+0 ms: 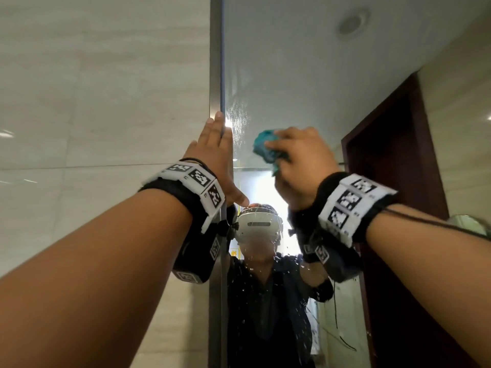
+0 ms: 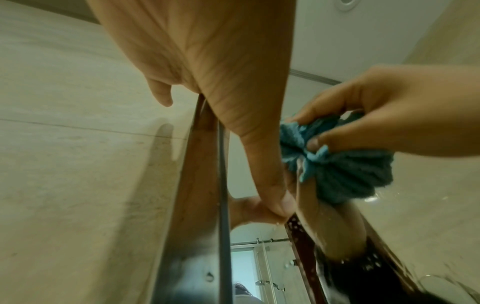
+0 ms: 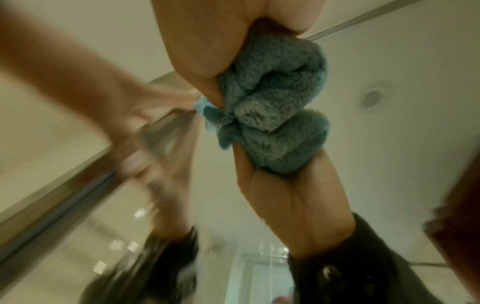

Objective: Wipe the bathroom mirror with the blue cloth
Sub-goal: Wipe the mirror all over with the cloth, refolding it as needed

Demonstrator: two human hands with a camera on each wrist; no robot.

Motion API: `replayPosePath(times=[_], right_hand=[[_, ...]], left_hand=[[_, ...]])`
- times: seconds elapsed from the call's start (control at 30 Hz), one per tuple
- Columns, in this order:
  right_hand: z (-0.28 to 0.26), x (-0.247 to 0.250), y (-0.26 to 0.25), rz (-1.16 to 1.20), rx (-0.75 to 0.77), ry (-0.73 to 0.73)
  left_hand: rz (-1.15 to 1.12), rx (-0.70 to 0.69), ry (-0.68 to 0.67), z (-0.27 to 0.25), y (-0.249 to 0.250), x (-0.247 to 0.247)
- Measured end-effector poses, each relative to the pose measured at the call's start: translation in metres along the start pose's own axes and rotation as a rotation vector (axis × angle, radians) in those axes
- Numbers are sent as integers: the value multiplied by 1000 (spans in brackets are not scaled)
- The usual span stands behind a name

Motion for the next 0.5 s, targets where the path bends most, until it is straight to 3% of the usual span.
replayPosePath(times=[0.07,0.13,0.33,0.4,0.5], right_hand=[[10,7,23,46,-113,45],[5,4,18,11,-114,48],[-61,-18,-35,24,141,-70],[-61,-16,-32,9,185,-114],[-48,-10,-28,-46,207,-181]], left_hand=[[-3,-3,5,0,-1,-1],[-5,-4,11,0,-2,-2],[35,-40,48,-8,9,3],[0,-104,52,-15,16,-2],[25,-146,-57,-25,21,-20]])
Point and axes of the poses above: each hand's wrist, its own z-axis towards the middle knuckle, its own x-axis out of the back of the hand, y = z × x, the point moved 6 cm from there along z, towards the middle knuckle, and after that the axes turned 2 degrees about y, right-handed, at the moved point
